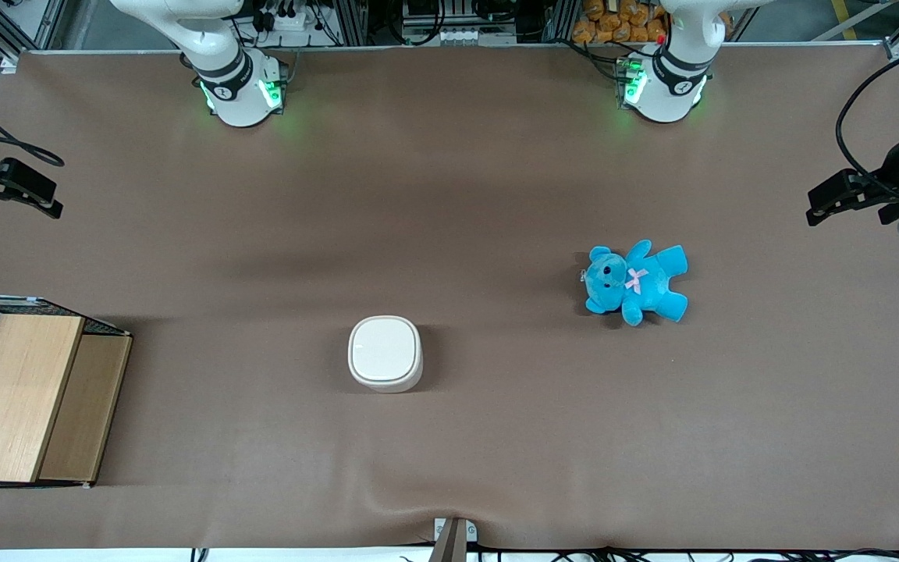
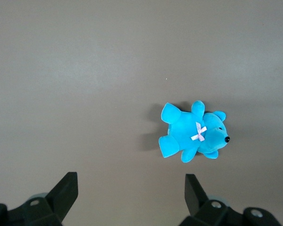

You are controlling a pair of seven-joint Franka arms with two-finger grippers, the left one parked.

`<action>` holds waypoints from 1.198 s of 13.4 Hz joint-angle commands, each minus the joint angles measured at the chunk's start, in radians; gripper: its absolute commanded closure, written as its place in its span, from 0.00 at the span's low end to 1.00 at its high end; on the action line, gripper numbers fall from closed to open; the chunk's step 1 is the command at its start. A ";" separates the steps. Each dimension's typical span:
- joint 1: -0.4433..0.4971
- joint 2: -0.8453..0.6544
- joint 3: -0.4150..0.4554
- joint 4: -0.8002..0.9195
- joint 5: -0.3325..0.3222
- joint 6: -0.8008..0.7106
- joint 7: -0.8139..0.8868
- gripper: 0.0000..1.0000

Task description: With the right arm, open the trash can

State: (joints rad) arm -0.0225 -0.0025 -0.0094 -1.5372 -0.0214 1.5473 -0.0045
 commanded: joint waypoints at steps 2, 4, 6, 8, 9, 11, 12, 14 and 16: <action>-0.014 0.004 0.005 0.006 0.015 -0.007 -0.003 0.00; -0.014 0.006 0.005 0.009 0.015 -0.006 -0.002 0.00; -0.014 0.018 0.005 0.009 0.015 0.004 -0.005 0.00; -0.013 0.024 0.005 0.008 0.015 0.001 -0.009 0.00; -0.011 0.024 0.005 0.005 0.015 -0.007 -0.008 0.00; -0.002 0.024 0.009 -0.001 0.011 -0.018 -0.040 0.00; 0.004 0.024 0.009 -0.001 0.011 -0.024 -0.054 0.00; 0.010 0.029 0.011 -0.004 0.011 -0.044 -0.066 0.00; 0.010 0.048 0.013 0.000 0.037 -0.038 -0.054 0.00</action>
State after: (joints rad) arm -0.0136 0.0315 0.0033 -1.5407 -0.0148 1.5094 -0.0513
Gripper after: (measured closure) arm 0.000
